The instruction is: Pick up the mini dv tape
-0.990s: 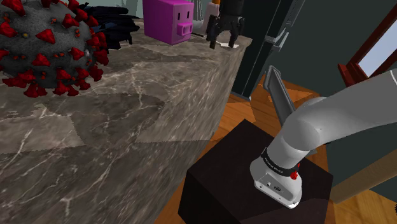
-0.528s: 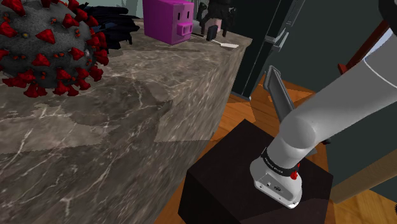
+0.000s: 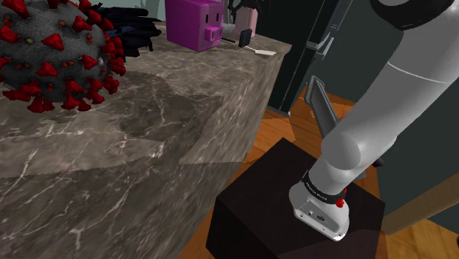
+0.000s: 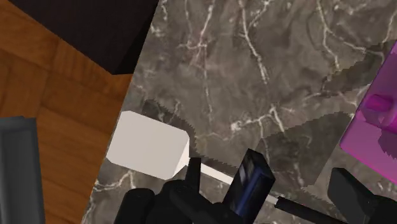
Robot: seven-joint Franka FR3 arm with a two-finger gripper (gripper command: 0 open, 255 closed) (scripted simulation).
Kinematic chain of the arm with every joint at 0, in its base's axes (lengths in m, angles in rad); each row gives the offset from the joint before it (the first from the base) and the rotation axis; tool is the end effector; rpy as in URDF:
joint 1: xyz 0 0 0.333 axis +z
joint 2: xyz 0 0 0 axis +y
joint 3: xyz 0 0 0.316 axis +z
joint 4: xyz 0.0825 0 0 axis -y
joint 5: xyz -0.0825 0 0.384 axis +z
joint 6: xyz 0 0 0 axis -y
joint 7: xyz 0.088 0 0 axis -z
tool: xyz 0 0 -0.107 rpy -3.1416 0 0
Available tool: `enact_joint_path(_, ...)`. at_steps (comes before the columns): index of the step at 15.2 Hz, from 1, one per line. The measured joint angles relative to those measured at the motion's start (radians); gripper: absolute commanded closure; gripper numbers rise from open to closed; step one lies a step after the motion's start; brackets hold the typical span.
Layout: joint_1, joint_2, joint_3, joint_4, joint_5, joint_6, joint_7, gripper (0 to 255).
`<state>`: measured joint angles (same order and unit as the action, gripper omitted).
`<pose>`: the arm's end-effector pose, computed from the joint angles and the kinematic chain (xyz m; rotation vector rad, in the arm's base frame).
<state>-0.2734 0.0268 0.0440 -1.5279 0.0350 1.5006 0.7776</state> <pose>0.5419 -0.1228 0.6238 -2.7339 1.5033 0.0965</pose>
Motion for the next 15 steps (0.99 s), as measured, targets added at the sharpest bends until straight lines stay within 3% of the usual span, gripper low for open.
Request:
enact_joint_path(6, -0.058, 0.195, -0.062, 0.295, 0.016, -0.106, 0.183, 0)
enact_joint_path(9, -0.065, 0.207, -0.071, 0.29, 0.019, -0.09, 0.209, 0)
enact_joint_path(14, -0.065, 0.184, -0.072, 0.192, 0.019, -0.016, 0.21, 0)
enact_joint_path(15, -0.064, 0.18, -0.072, 0.181, 0.019, -0.008, 0.21, 255)
